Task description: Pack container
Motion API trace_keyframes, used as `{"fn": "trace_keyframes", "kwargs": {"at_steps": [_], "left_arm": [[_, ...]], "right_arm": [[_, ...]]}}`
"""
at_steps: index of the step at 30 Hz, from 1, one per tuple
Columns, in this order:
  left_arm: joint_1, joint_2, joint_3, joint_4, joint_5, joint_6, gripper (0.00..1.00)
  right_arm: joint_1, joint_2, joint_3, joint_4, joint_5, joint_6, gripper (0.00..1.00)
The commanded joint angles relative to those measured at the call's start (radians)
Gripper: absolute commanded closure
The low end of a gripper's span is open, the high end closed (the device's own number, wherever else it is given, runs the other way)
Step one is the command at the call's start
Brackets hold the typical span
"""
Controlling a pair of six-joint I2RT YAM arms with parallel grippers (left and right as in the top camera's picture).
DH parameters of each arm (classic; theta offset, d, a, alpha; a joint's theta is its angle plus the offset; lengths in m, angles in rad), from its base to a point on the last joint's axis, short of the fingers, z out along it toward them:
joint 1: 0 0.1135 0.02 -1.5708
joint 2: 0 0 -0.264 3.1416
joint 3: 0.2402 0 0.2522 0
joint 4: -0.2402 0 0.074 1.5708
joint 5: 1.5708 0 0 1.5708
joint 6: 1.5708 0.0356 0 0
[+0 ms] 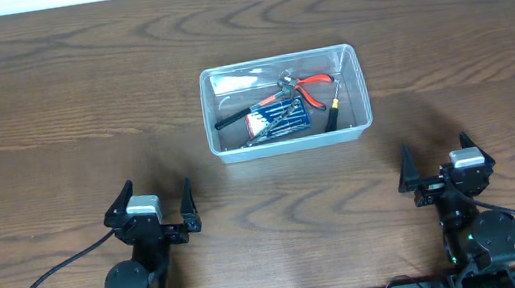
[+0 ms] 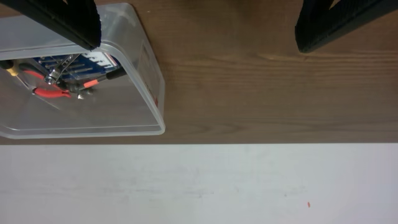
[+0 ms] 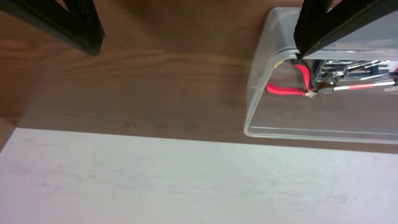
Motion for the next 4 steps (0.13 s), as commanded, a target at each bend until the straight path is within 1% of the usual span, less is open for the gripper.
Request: {"fn": "trace_keyframes", "kwargs": {"at_steps": [1,4], "left_arm": [[0.0,-0.01,-0.011,-0.045,0.013,-0.013,0.02],[0.0,-0.01,-0.011,-0.045,0.013,-0.013,0.02]], "right_arm": [[0.012,-0.007,-0.004,-0.002,0.007,0.01,0.01],[0.012,-0.007,-0.004,-0.002,0.007,0.01,0.01]]}}
